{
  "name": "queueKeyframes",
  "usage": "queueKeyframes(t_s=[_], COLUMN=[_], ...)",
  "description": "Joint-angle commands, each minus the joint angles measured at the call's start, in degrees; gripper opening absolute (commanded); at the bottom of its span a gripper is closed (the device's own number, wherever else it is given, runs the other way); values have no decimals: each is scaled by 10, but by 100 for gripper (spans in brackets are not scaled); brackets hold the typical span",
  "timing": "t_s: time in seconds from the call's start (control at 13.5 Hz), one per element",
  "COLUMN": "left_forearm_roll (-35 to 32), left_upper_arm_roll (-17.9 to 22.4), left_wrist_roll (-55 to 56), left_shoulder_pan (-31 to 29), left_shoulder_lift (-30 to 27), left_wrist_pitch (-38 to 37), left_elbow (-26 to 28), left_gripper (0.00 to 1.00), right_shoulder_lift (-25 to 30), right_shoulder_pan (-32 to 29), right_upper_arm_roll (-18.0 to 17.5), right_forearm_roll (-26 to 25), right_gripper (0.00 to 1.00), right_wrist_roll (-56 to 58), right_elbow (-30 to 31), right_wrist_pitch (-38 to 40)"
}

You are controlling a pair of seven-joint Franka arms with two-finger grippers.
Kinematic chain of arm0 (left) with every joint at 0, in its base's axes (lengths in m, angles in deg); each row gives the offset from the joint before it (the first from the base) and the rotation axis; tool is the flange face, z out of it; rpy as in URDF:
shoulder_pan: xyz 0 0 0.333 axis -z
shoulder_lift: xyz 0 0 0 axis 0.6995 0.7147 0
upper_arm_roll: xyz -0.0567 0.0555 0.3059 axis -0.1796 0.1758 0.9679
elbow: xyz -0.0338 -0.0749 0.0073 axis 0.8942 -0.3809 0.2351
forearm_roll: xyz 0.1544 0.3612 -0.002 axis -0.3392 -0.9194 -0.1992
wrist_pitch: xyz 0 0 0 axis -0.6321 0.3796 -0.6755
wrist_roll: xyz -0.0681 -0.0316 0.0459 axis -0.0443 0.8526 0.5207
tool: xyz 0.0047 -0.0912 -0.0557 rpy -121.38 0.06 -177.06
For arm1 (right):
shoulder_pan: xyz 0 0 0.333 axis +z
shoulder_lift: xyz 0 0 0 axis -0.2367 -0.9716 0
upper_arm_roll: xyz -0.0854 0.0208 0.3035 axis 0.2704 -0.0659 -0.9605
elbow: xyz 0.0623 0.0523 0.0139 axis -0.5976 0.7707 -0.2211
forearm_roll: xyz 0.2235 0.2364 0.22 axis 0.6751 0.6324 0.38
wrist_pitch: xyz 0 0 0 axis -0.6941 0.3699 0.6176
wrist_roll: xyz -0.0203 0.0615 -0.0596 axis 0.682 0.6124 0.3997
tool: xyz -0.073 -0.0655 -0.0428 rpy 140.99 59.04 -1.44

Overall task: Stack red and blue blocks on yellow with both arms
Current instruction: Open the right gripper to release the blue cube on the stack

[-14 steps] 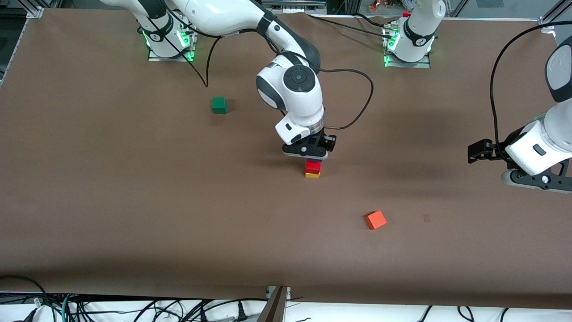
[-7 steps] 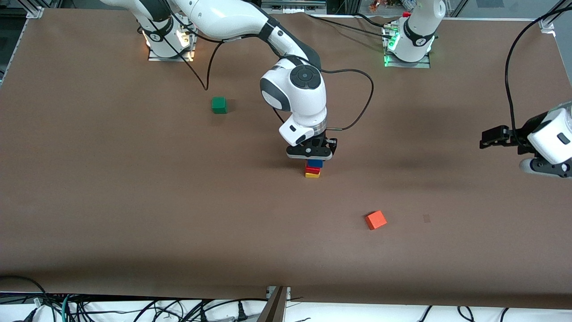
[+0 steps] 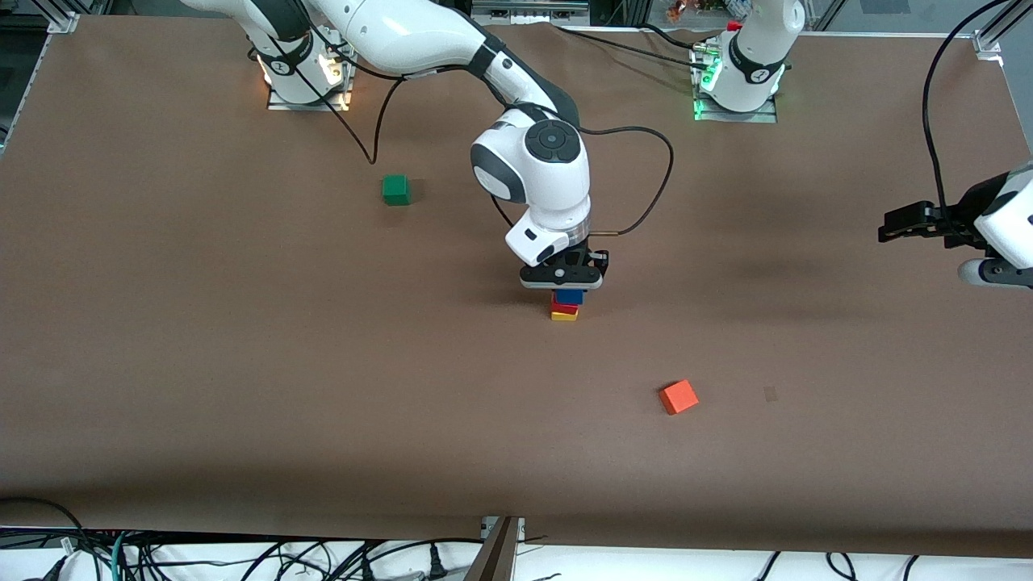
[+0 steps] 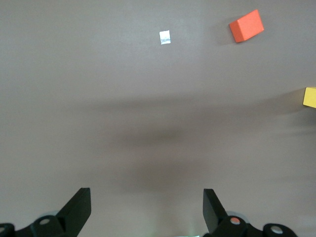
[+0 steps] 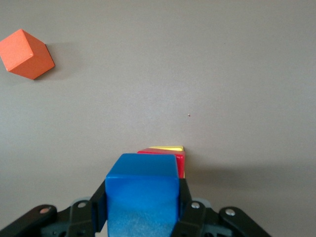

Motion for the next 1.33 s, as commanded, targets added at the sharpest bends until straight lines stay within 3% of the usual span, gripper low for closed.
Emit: queueKeyframes(t_s=[0.0, 0.44, 1.03, 1.26], left_forearm_roll=[9, 7, 8, 7], left_upper_arm_roll=[-1, -1, -7, -7], left_wrist_roll=[-5, -5, 25, 25], left_shoulder_pan=[-4, -5, -3, -3], left_shoulder_lift=[-11, -8, -4, -4], left_wrist_pitch=[-3, 2, 2, 2], left_elbow=[10, 9, 7, 7], left_gripper=[100, 100, 100, 100], right_shoulder_lift=[-10, -9, -9, -7], right_shoulder_pan=[6, 9, 9, 8], right_upper_arm_roll=[5, 5, 5, 5], right_forearm_roll=[-10, -16, -17, -17], right_gripper=[44, 53, 79, 85], right_wrist_roll=[4, 3, 3, 5], right_elbow=[-20, -19, -18, -16], right_wrist_pitch=[3, 7, 7, 8])
